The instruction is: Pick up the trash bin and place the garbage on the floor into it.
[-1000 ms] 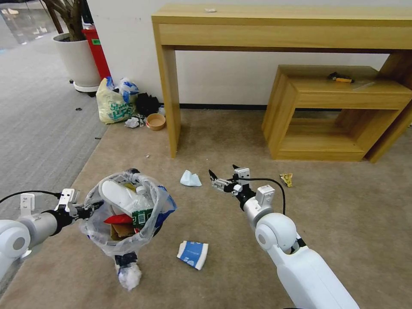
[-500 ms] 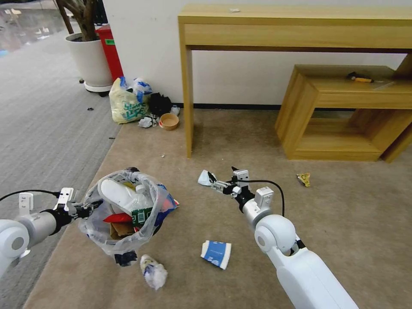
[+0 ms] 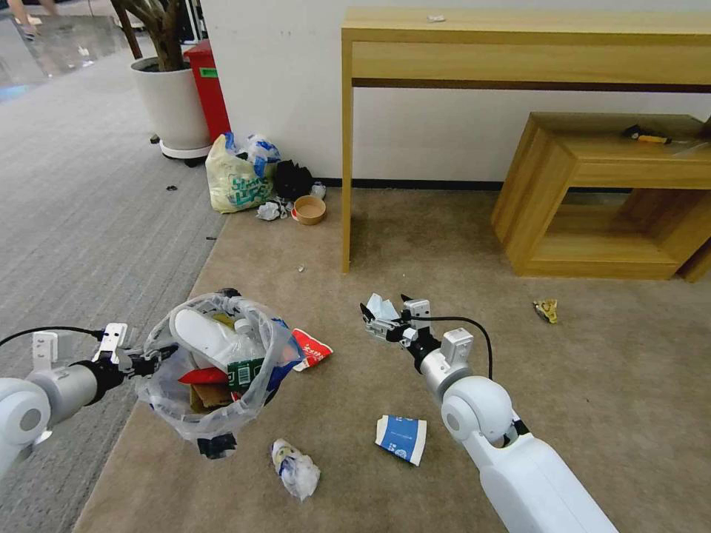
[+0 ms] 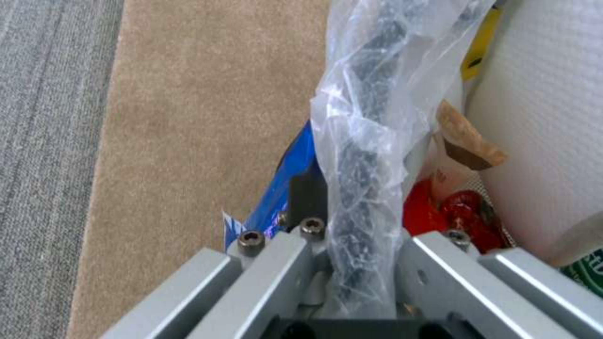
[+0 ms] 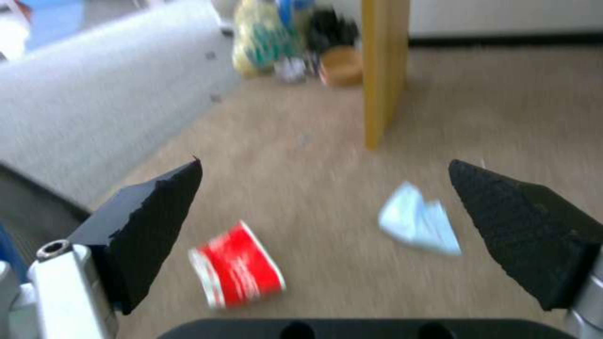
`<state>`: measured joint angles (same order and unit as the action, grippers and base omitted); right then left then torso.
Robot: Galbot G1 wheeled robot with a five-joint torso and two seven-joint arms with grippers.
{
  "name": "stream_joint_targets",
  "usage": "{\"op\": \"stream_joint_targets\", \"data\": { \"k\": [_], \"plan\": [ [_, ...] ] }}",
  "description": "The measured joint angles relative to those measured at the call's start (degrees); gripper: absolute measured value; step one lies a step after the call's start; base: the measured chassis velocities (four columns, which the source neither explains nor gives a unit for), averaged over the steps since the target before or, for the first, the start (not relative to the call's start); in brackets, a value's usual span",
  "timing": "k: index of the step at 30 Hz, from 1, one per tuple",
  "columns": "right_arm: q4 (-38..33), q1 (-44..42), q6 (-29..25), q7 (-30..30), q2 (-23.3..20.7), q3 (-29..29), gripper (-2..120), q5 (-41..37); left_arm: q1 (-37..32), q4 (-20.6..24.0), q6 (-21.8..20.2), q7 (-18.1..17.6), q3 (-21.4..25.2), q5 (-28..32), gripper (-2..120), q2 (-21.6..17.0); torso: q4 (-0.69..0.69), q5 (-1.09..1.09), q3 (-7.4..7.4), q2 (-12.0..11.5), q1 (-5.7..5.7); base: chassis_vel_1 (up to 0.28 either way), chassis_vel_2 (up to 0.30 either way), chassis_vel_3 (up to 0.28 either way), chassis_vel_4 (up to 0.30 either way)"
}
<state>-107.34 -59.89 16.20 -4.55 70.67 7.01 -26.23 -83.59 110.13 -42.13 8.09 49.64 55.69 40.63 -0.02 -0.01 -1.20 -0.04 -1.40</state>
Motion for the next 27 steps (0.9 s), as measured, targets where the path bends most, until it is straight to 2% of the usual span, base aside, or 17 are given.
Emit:
{"op": "stream_joint_targets", "data": {
  "k": [13,23,27],
  "plan": [
    [1.1,-2.9,1.6,-0.3,-2.1,1.1,100,-2.0,-0.1,-0.1,0.0,-0.1,0.4,-0.4,0,0.0,-0.02,0.01,0.0,0.0,0.0,0.0,0.0,0.0,0.0],
    [6.0,-7.9,5.4,0.1,-2.7,3.6,100,-4.4,0.3,-1.3,0.0,0.3,0.9,-0.7,0,-0.3,0.0,0.01,0.0,0.0,0.0,0.0,0.0,0.0,0.0],
    [8.5,-10.4,7.8,0.2,-2.5,4.5,100,-7.8,0.4,-2.5,0.0,0.4,1.3,-0.5,0,-0.7,0.0,0.01,0.0,0.0,0.0,0.0,0.0,0.0,0.0]
  ]
}}
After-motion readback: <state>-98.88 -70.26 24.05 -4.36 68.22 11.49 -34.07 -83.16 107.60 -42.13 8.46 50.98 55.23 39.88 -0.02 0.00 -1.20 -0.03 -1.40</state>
